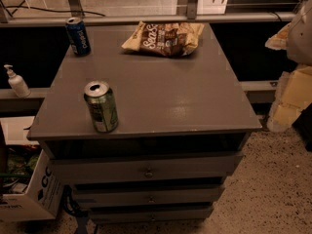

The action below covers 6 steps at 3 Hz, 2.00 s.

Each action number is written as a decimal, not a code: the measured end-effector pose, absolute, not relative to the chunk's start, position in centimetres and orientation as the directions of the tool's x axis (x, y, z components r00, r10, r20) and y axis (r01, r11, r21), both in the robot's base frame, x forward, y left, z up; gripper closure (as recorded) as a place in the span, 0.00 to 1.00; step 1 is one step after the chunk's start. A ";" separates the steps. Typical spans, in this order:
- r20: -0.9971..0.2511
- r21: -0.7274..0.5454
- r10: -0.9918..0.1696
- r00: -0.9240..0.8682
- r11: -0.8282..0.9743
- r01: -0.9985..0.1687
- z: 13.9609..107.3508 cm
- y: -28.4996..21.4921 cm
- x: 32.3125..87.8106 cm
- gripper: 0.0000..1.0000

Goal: Move green can near brown chip bag

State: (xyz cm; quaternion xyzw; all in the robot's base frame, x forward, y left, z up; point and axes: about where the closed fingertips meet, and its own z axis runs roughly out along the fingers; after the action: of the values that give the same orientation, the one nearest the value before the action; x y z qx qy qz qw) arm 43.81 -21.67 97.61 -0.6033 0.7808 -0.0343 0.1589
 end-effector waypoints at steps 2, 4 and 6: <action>-0.246 -0.230 -0.947 -0.206 0.263 -0.937 97.0 -21.0 44.3 0.00; -0.529 -0.152 -0.833 -0.161 0.279 -0.948 94.5 -16.4 45.5 0.00; -0.789 0.016 -0.601 -0.129 0.190 -0.982 94.0 -7.4 46.4 0.00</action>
Offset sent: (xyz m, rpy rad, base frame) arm 0.0124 0.0145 -0.0192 0.1046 0.0334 0.0449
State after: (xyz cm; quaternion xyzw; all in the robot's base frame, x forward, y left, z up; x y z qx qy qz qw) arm 46.45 -7.38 93.98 -0.5689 0.6953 0.2848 0.3343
